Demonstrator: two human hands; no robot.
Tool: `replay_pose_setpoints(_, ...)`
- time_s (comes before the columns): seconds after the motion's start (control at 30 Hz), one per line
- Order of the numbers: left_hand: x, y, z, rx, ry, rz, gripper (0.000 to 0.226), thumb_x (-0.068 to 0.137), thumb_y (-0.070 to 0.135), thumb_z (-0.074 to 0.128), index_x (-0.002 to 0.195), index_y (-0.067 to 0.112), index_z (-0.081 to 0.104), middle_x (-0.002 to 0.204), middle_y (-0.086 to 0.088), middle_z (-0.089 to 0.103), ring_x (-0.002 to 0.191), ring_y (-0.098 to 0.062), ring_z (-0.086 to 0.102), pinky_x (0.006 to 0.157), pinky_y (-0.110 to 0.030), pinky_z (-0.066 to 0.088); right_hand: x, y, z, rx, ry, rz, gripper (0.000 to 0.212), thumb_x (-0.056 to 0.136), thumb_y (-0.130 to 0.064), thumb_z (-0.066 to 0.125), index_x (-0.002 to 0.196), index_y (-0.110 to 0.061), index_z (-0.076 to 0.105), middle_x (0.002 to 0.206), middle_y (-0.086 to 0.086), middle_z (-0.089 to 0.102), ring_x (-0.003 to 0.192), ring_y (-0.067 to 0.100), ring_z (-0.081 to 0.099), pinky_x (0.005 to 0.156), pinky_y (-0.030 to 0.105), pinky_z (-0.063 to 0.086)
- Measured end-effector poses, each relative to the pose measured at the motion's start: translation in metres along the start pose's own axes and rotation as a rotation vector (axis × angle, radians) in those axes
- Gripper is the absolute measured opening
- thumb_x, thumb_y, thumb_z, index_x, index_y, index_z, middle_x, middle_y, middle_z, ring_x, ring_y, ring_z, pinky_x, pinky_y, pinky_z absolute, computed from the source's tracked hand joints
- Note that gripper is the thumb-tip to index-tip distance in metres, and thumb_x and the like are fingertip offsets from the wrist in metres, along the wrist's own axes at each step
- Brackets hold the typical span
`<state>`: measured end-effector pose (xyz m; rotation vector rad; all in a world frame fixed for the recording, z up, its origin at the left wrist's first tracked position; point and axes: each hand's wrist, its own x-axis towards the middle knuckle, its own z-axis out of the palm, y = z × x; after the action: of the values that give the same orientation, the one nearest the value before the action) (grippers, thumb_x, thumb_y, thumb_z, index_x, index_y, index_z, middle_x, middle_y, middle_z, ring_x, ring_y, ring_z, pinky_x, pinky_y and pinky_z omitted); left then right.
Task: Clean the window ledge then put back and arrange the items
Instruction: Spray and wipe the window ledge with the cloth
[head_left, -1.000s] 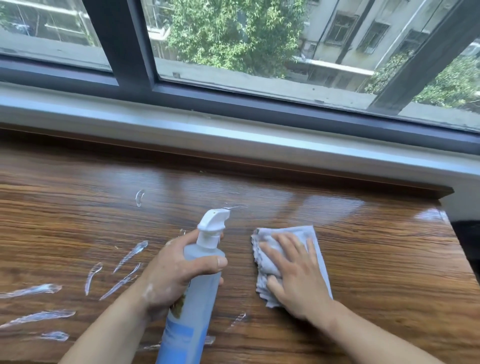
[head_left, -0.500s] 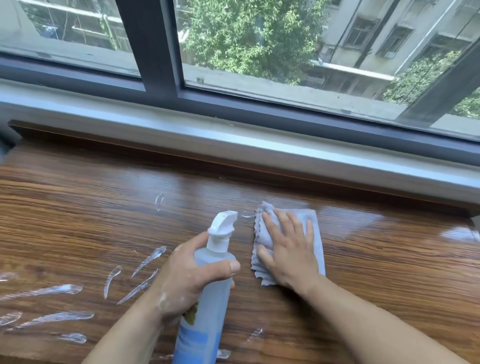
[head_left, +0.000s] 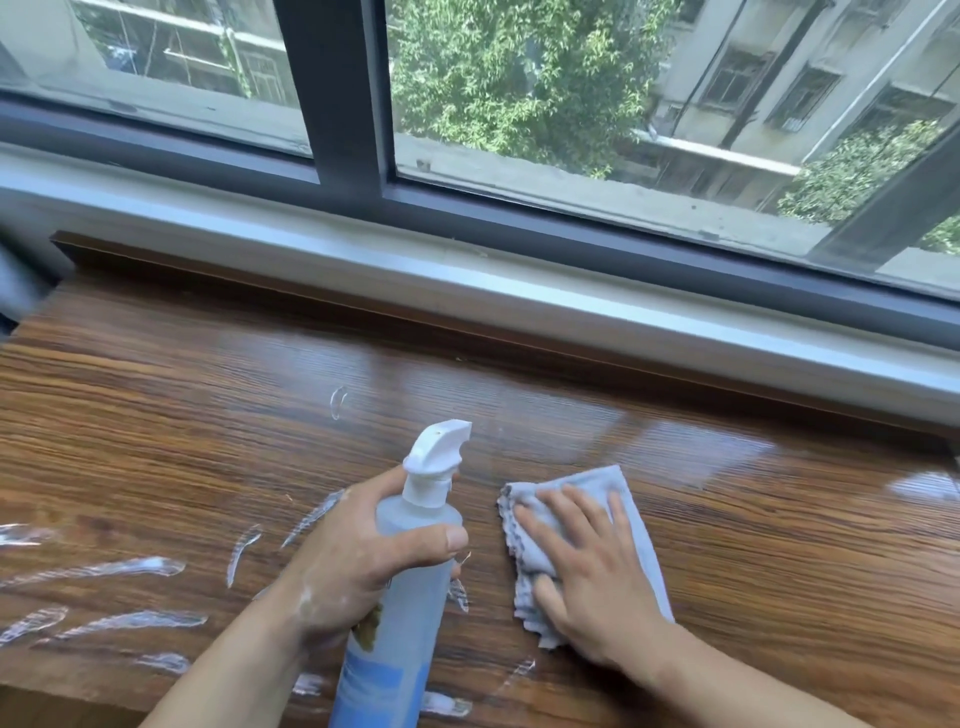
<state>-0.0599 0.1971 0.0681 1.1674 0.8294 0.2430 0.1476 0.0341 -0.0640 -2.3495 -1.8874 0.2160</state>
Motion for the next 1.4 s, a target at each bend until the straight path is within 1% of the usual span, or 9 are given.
replay_pose_setpoints(0.17, -0.002, -0.002, -0.004, 0.005, 0.013, -0.007, 0.044, 0.051, 0.039, 0.086, 0.092, 0.025, 0.076, 0.086, -0.02, 0.075, 0.08, -0.039, 0.074, 0.07, -0.038, 0.058, 0.098, -0.004, -0.01, -0.04, -0.001, 0.197, 0.072, 0.078, -0.05, 0.034, 0.148, -0.036, 0.042, 0.151, 0.0, 0.041, 0.14, 0.027, 0.035, 0.117, 0.062, 0.014)
replay_pose_setpoints(0.23, -0.003, -0.005, -0.005, 0.04, 0.025, -0.018, 0.048, 0.053, 0.04, 0.086, 0.095, 0.021, 0.073, 0.089, -0.023, 0.074, 0.084, -0.045, 0.073, 0.076, -0.045, 0.057, 0.139, -0.01, -0.016, -0.015, -0.033, 0.292, 0.075, 0.077, -0.053, 0.025, 0.15, -0.038, 0.035, 0.157, -0.001, 0.033, 0.143, 0.026, 0.027, 0.118, 0.061, 0.01)
replay_pose_setpoints(0.3, -0.004, -0.007, -0.005, 0.055, 0.026, -0.024, 0.051, 0.054, 0.042, 0.086, 0.098, 0.021, 0.073, 0.09, -0.023, 0.074, 0.088, -0.048, 0.072, 0.082, -0.048, 0.055, 0.156, -0.016, -0.017, 0.0, -0.055, 0.323, 0.072, 0.079, -0.052, 0.025, 0.15, -0.039, 0.033, 0.157, -0.001, 0.03, 0.143, 0.026, 0.023, 0.118, 0.061, 0.008)
replay_pose_setpoints(0.57, -0.008, -0.003, -0.014, 0.024, 0.019, -0.005, 0.048, 0.052, 0.042, 0.086, 0.095, 0.025, 0.075, 0.091, -0.026, 0.072, 0.085, -0.045, 0.074, 0.076, -0.042, 0.055, 0.016, -0.012, -0.002, -0.004, -0.049, 0.05, 0.067, 0.08, -0.041, 0.048, 0.147, -0.036, 0.042, 0.148, -0.003, 0.04, 0.139, 0.027, 0.037, 0.116, 0.061, 0.016)
replay_pose_setpoints(0.73, -0.006, -0.002, -0.017, 0.029, 0.017, -0.013, 0.047, 0.052, 0.04, 0.086, 0.094, 0.022, 0.074, 0.092, -0.025, 0.073, 0.082, -0.041, 0.076, 0.073, -0.04, 0.058, 0.077, -0.003, -0.008, -0.003, -0.023, 0.134, 0.066, 0.081, -0.044, 0.039, 0.147, -0.038, 0.042, 0.149, -0.002, 0.042, 0.139, 0.026, 0.036, 0.117, 0.064, 0.017)
replay_pose_setpoints(0.9, -0.005, -0.003, -0.01, 0.039, 0.006, -0.027, 0.05, 0.052, 0.039, 0.086, 0.096, 0.018, 0.073, 0.092, -0.027, 0.072, 0.087, -0.048, 0.072, 0.073, -0.039, 0.057, 0.158, -0.014, -0.02, 0.057, -0.046, 0.321, 0.067, 0.083, -0.047, 0.032, 0.15, -0.041, 0.032, 0.156, -0.002, 0.032, 0.143, 0.025, 0.024, 0.119, 0.061, 0.006)
replay_pose_setpoints(1.0, -0.006, -0.003, -0.007, 0.037, -0.009, -0.037, 0.052, 0.051, 0.039, 0.085, 0.097, 0.017, 0.073, 0.091, -0.026, 0.073, 0.085, -0.046, 0.073, 0.07, -0.037, 0.058, 0.121, -0.02, -0.018, 0.055, -0.047, 0.257, 0.068, 0.08, -0.047, 0.031, 0.147, -0.04, 0.04, 0.152, -0.003, 0.035, 0.142, 0.024, 0.028, 0.119, 0.061, 0.006)
replay_pose_setpoints(1.17, -0.001, 0.005, -0.016, 0.029, 0.03, 0.003, 0.054, 0.053, 0.041, 0.086, 0.101, 0.02, 0.073, 0.092, -0.027, 0.072, 0.082, -0.04, 0.075, 0.076, -0.044, 0.058, 0.021, -0.012, 0.001, 0.013, 0.036, 0.159, 0.063, 0.078, -0.04, 0.046, 0.141, -0.036, 0.051, 0.143, -0.001, 0.047, 0.136, 0.026, 0.043, 0.113, 0.064, 0.025)
replay_pose_setpoints(1.4, 0.017, 0.021, -0.027, -0.016, 0.1, 0.03, 0.055, 0.053, 0.036, 0.087, 0.096, 0.007, 0.069, 0.084, -0.027, 0.071, 0.073, -0.038, 0.071, 0.069, -0.045, 0.058, 0.039, -0.021, 0.004, -0.004, 0.111, 0.169, 0.062, 0.077, -0.039, 0.046, 0.138, -0.033, 0.055, 0.141, -0.001, 0.049, 0.133, 0.026, 0.042, 0.112, 0.065, 0.025)
